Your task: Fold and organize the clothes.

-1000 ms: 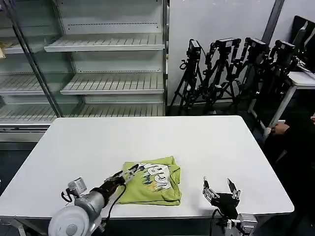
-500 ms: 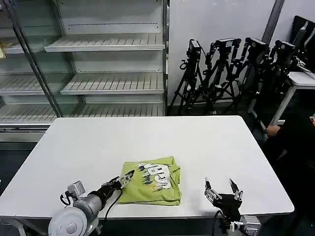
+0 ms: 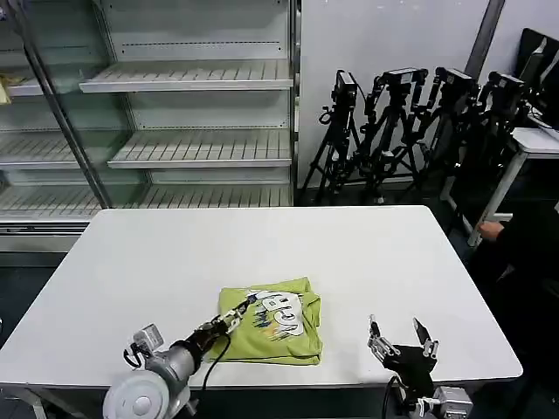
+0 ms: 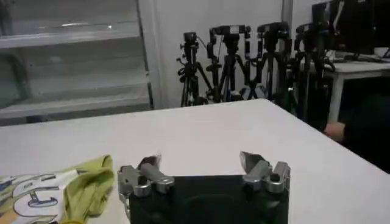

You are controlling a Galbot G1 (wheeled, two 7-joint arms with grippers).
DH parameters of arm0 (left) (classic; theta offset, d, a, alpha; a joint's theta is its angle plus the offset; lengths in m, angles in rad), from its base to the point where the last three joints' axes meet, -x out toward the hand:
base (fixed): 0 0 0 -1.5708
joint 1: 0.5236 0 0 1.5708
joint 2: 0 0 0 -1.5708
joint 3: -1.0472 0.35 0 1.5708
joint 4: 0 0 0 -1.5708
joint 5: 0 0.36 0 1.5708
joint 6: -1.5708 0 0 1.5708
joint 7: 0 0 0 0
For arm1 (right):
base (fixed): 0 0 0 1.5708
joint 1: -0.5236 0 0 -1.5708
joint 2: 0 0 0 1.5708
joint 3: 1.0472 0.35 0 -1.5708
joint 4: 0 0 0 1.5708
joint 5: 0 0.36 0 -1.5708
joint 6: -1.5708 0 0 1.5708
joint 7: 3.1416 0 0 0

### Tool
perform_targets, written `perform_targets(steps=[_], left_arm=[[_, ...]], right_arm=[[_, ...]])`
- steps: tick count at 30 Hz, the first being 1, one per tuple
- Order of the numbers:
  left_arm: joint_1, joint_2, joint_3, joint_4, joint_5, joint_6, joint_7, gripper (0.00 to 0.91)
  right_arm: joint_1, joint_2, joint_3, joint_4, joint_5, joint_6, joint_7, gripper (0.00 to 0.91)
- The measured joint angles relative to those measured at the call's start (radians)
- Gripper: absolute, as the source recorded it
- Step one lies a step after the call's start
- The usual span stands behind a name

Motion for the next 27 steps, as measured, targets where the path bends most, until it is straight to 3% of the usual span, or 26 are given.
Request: perform_targets(steps=[16, 27], left_arm=[[-0.012, -0.028, 0.001, 0.022, -0.019, -0.037, 0.002, 0.05], [-0.001, 0.002, -0.064, -0.011, -0.011, -0.04, 0.005, 0.05]], right_arm=[[-0.004, 0.009, 0.001, 0.008, -0.004, -0.001, 0.003, 0.907], [0.018, 0.003, -0.001, -0.01, 0.011, -0.003, 0.003, 0.907]])
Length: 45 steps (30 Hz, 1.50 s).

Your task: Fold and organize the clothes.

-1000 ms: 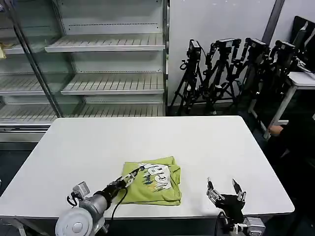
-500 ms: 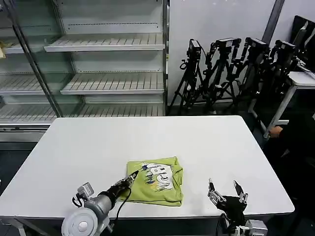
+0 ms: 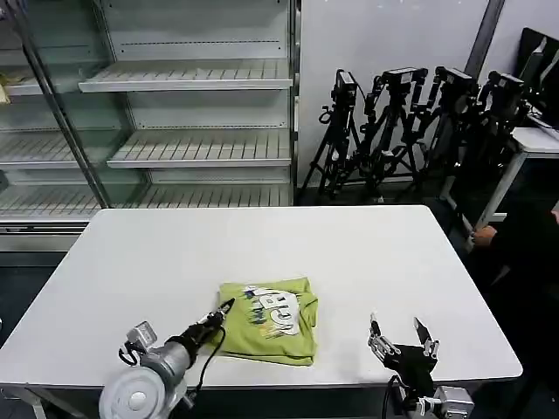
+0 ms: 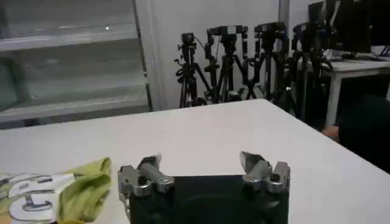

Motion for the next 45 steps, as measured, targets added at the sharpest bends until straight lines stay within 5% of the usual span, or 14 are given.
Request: perform_targets(steps=[10, 17, 22, 34, 45], left_arm=[[0.062, 0.159, -0.23, -0.033, 0.163, 0.018, 0.07, 0.04], [0.131, 0.339, -0.411, -0.056, 0.428, 0.008, 0.139, 0.04], [0.173, 0.383, -0.413, -0.076, 0.676, -0.032, 0.159, 0.04], [0.066, 0.267, 0.033, 0.0, 1.221, -0.053, 0.171, 0.05], [-0.186, 0.077, 0.352, 0.099, 1.105, 0.035, 0.093, 0.05]], right_arm=[[0.05, -0.026, -0.009, -0.018, 0.038, -0.01, 0.003, 0.907], [0.076, -0.051, -0.001, -0.024, 0.062, -0.014, 0.004, 0.907], [0.073, -0.063, 0.008, -0.028, 0.064, -0.014, 0.006, 0.907], [0.037, -0.059, 0.02, -0.033, 0.036, -0.016, 0.008, 0.907], [0.019, -0.053, 0.027, -0.04, 0.016, -0.017, 0.004, 0.907]])
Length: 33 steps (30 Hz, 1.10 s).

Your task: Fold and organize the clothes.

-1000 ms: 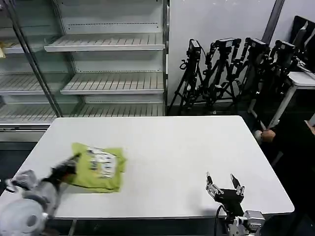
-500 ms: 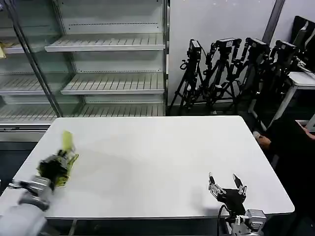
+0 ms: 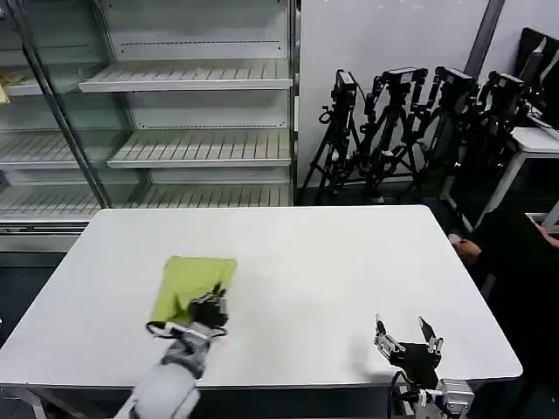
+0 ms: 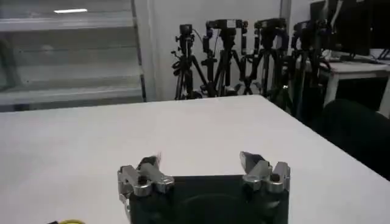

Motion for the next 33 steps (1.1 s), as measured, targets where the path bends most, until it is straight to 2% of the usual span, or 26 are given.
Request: perform_targets(steps=[9, 11, 12, 13, 16, 17, 18, 25, 33], left_arm=[[-0.147, -0.131, 0.105, 0.043, -0.455, 0.022, -0.118, 0.05], [-0.17, -0.154, 0.124, 0.05, -0.535, 0.022, -0.133, 0.091], [-0.179, -0.164, 0.133, 0.056, -0.567, 0.022, -0.138, 0.363], [-0.19, -0.175, 0.143, 0.062, -0.6, 0.022, -0.142, 0.413], [-0.216, -0.2, 0.159, 0.074, -0.683, 0.022, -0.154, 0.423], [-0.223, -0.207, 0.162, 0.076, -0.705, 0.022, -0.157, 0.534], [-0.231, -0.215, 0.164, 0.078, -0.725, 0.02, -0.162, 0.907], [-0.281, -0.26, 0.174, 0.116, -0.818, -0.001, -0.168, 0.907], [-0.297, -0.262, 0.16, 0.112, -0.848, -0.026, -0.16, 0.907]], right_arm=[[-0.01, -0.001, 0.009, 0.001, -0.004, -0.004, 0.001, 0.907], [-0.01, -0.003, 0.011, 0.003, -0.004, -0.005, 0.002, 0.907], [-0.01, -0.003, 0.011, 0.003, -0.004, -0.006, 0.002, 0.907], [-0.01, -0.003, 0.012, 0.004, -0.004, -0.006, 0.002, 0.907], [-0.012, -0.002, 0.012, 0.008, -0.005, -0.008, 0.003, 0.907], [-0.013, -0.001, 0.012, 0.008, -0.006, -0.008, 0.003, 0.907], [-0.015, 0.0, 0.012, 0.008, -0.007, -0.008, 0.003, 0.907], [-0.022, 0.008, 0.008, 0.011, -0.015, -0.008, 0.003, 0.907], [-0.03, 0.012, 0.016, 0.023, -0.027, -0.006, 0.0, 0.907]])
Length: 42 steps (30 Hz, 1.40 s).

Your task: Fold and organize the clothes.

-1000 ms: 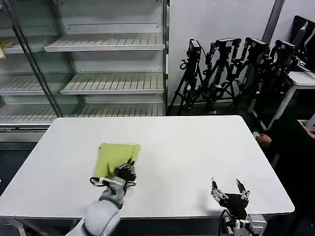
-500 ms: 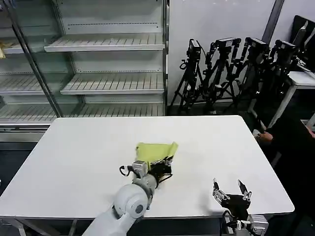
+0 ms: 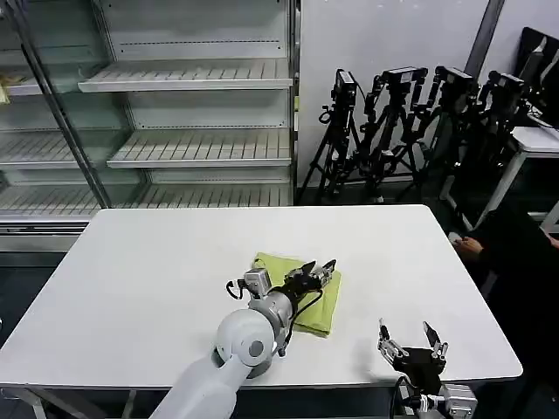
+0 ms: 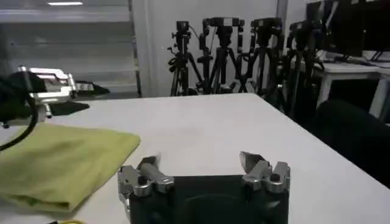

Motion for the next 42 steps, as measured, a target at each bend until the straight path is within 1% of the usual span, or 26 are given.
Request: perform_targets(steps=[5, 9, 14, 19, 26, 31, 37, 42], left_arm=[[0.018, 0.024, -0.047, -0.051, 0.019, -0.016, 0.015, 0.907], [0.066, 0.075, -0.104, -0.108, 0.113, -0.042, 0.04, 0.907], [0.176, 0.147, -0.208, -0.19, 0.283, -0.086, 0.079, 0.907], [0.316, 0.181, -0.32, -0.27, 0.424, -0.11, 0.118, 0.907], [0.504, 0.204, -0.459, -0.367, 0.548, -0.102, 0.171, 0.907], [0.598, 0.208, -0.522, -0.418, 0.596, -0.086, 0.192, 0.907], [0.685, 0.21, -0.546, -0.461, 0.701, -0.095, 0.223, 0.907], [0.751, 0.202, -0.519, -0.477, 0.841, -0.13, 0.243, 0.907]], right_arm=[[0.002, 0.003, -0.003, 0.006, -0.016, 0.014, -0.01, 0.907], [0.012, 0.01, -0.013, 0.006, -0.035, 0.043, -0.022, 0.907], [0.024, 0.017, -0.03, -0.001, -0.065, 0.085, -0.04, 0.907], [0.039, 0.022, -0.052, -0.011, -0.098, 0.121, -0.051, 0.907], [0.053, 0.029, -0.083, -0.015, -0.126, 0.142, -0.053, 0.907], [0.06, 0.031, -0.106, -0.014, -0.151, 0.144, -0.051, 0.907], [0.057, 0.022, -0.122, -0.004, -0.196, 0.141, -0.051, 0.907], [0.049, 0.015, -0.121, 0.0, -0.215, 0.141, -0.049, 0.907]])
